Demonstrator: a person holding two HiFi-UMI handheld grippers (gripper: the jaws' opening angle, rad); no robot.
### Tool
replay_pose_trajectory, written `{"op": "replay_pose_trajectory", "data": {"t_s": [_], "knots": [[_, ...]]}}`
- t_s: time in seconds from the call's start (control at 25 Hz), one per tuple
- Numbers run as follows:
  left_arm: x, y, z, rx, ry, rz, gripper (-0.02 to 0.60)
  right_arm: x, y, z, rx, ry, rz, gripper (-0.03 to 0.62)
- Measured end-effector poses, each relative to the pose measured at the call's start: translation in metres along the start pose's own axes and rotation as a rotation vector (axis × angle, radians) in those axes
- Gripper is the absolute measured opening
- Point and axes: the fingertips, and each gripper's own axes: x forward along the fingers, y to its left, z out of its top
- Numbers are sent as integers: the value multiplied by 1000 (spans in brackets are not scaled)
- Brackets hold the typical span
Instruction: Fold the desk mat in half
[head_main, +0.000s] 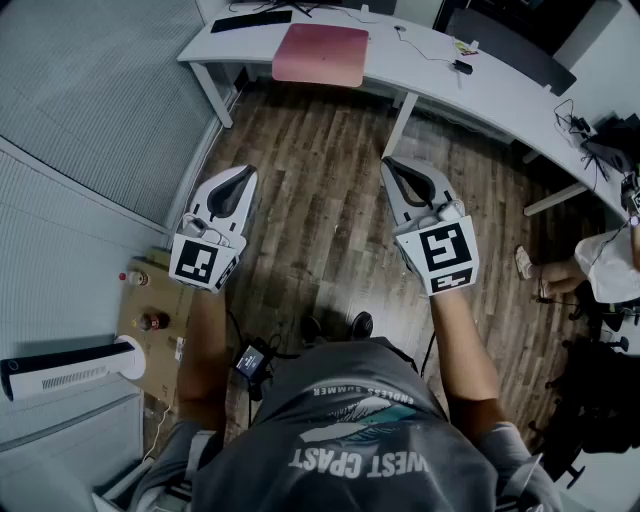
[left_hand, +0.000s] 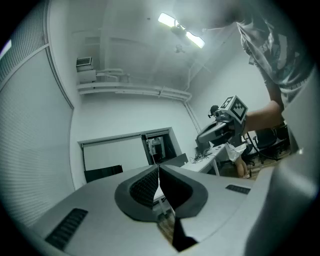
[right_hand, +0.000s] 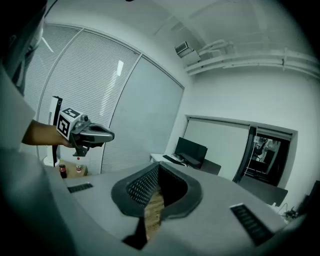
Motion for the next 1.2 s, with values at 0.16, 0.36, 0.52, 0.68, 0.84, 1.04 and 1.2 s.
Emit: {"op": "replay_pose_trajectory", "data": {"t_s": [0.16, 0.36, 0.52, 0.68, 0.84, 1.04, 1.2], "knots": [[-1, 6, -6, 1, 3, -3, 23, 6, 4, 0, 2, 3, -4, 26], [-4, 16, -14, -5, 0, -11, 23, 16, 9, 1, -3, 9, -16, 26], [-6, 28, -20, -4, -5, -16, 23, 25, 13, 3, 3, 5, -22, 26], [-7, 38, -30, -14, 0, -17, 23, 34, 16, 7, 16, -17, -15, 26], [-1, 45, -36, -22, 5, -14, 23, 45, 6, 2, 6, -6, -18, 28], [11, 59, -49, -16, 37, 5, 23, 72, -12, -3, 18, -7, -8, 28], [26, 82, -60, -9, 68, 39, 23, 105, -30, -10, 30, -12, 8, 28]]}}
